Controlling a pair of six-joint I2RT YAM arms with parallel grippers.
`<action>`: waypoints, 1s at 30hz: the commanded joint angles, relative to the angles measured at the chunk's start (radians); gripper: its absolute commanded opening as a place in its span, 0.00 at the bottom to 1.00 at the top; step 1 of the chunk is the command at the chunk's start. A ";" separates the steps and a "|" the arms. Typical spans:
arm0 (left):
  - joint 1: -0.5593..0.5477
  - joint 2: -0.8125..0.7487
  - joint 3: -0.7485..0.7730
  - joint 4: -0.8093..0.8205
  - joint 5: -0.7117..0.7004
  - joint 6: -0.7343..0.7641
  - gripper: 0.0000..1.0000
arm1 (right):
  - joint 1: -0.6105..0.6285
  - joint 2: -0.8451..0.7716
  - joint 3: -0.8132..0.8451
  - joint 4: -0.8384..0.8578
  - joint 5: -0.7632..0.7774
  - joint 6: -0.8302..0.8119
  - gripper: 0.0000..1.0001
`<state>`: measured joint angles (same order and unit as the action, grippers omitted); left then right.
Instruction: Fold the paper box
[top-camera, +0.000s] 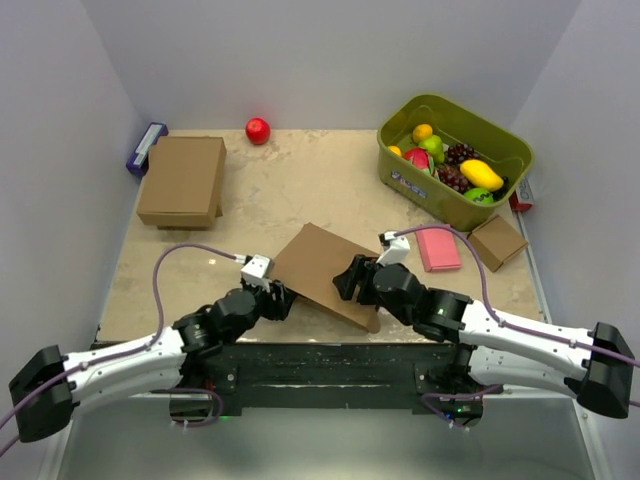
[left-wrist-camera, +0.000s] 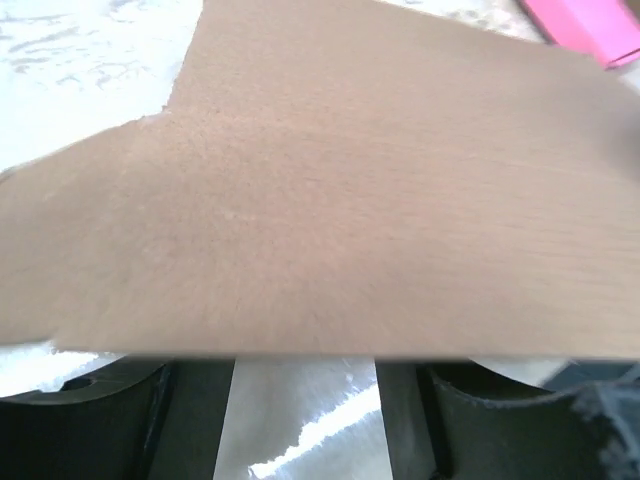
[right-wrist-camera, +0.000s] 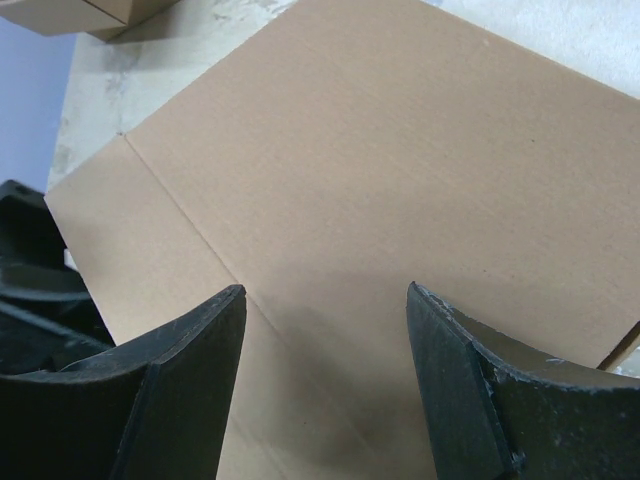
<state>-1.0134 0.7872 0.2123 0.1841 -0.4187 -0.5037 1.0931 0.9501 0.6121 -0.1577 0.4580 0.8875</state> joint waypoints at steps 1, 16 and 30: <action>-0.005 -0.181 0.001 -0.182 0.103 -0.072 0.59 | 0.002 0.009 -0.023 0.061 0.044 0.044 0.68; -0.005 -0.385 0.447 -0.609 0.302 -0.219 0.57 | 0.004 0.050 -0.067 0.075 0.073 0.062 0.69; 0.074 0.125 0.457 -0.155 0.403 -0.006 0.59 | 0.005 0.036 -0.092 0.027 0.102 0.080 0.71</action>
<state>-0.9977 0.7959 0.7124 -0.1833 -0.1150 -0.5808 1.0931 0.9970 0.5358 -0.0971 0.5037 0.9440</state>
